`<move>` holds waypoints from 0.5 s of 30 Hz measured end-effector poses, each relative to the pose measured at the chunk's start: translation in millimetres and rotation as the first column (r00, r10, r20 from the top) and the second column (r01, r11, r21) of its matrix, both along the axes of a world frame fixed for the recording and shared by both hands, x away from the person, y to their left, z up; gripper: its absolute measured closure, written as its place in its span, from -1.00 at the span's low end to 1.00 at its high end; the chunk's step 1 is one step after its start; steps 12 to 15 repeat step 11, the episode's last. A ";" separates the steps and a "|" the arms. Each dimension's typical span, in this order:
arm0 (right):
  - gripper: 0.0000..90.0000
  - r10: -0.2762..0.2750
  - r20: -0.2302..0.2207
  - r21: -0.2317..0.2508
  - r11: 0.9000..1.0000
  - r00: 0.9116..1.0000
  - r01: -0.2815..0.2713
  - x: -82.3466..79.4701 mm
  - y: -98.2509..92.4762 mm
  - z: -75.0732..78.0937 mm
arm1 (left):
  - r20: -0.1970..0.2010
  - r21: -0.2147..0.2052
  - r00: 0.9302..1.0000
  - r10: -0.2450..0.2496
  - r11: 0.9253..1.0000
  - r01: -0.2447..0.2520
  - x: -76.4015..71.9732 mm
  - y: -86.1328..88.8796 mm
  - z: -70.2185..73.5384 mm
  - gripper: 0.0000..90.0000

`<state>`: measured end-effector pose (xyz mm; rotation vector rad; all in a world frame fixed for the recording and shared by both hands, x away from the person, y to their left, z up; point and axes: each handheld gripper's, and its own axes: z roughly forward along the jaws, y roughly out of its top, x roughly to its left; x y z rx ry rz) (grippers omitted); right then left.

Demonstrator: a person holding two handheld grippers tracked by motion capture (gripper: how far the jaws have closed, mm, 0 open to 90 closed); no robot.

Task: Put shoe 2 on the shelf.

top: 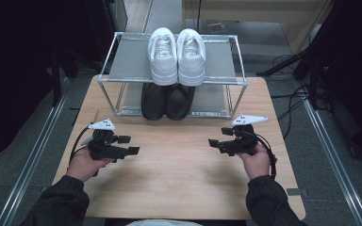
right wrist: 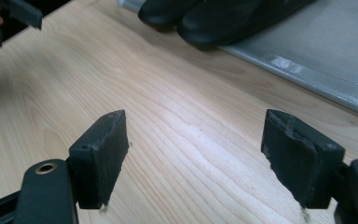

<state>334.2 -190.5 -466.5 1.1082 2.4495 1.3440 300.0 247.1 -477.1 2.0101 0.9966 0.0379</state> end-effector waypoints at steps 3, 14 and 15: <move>-0.47 0.006 0.005 -0.036 0.999 1.000 -0.006 -1.9 1.8 -0.7 | -0.032 0.012 0.999 0.006 1.000 -0.005 3.2 -2.9 -3.1 -0.40; -0.47 0.034 -0.022 -0.093 0.995 0.999 -0.036 -2.4 4.6 -5.1 | -0.040 0.082 0.999 -0.007 0.997 0.011 7.4 -15.9 -12.4 -0.48; -0.47 0.034 -0.022 -0.093 0.995 0.999 -0.036 -2.4 4.6 -5.1 | -0.040 0.082 0.999 -0.007 0.997 0.011 7.4 -15.9 -12.4 -0.48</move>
